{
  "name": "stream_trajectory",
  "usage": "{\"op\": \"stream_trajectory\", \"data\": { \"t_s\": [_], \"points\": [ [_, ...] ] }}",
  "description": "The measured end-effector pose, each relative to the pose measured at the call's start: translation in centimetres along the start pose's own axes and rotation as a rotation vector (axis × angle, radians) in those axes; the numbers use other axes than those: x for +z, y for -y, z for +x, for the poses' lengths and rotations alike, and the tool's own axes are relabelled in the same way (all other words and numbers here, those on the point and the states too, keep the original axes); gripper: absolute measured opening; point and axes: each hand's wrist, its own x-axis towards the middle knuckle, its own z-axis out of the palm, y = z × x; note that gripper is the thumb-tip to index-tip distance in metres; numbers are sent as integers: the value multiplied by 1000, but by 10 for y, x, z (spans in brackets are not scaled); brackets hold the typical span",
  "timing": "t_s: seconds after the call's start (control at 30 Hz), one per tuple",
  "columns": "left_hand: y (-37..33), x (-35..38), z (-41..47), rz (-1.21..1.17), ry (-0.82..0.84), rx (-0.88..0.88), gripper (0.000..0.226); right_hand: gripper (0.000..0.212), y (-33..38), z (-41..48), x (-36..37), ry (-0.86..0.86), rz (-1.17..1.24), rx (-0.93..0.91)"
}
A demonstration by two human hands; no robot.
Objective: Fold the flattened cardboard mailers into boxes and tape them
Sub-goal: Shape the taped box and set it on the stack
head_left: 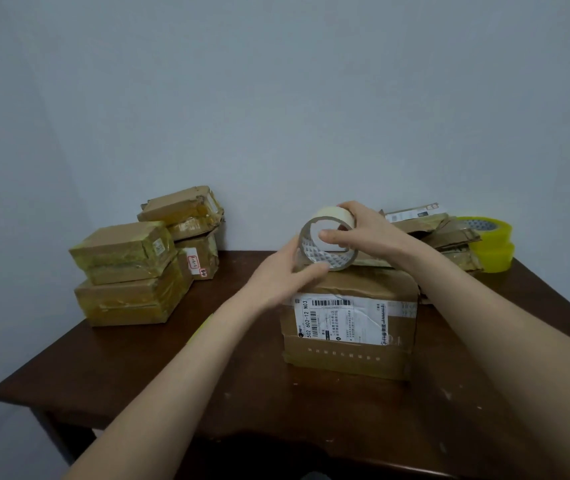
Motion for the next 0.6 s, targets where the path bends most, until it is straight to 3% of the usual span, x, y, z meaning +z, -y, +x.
{"op": "stream_trajectory", "data": {
  "t_s": [0.1,0.17,0.3,0.37,0.6],
  "points": [
    [-5,13,-1,178,82,-6,102,62,-19,-11,-4,-131,289,110],
    [1,16,-2,291,58,26,100,54,-22,-18,-5,-156,319,80],
    [8,16,-3,470,41,158,76,38,-9,-17,-19,-190,144,-11],
    [8,15,-4,525,51,165,80,35,-4,-21,-39,-203,16,-35],
    [6,12,-6,560,96,131,86,24,-6,-31,-78,-5,-204,-62]
  ]
}}
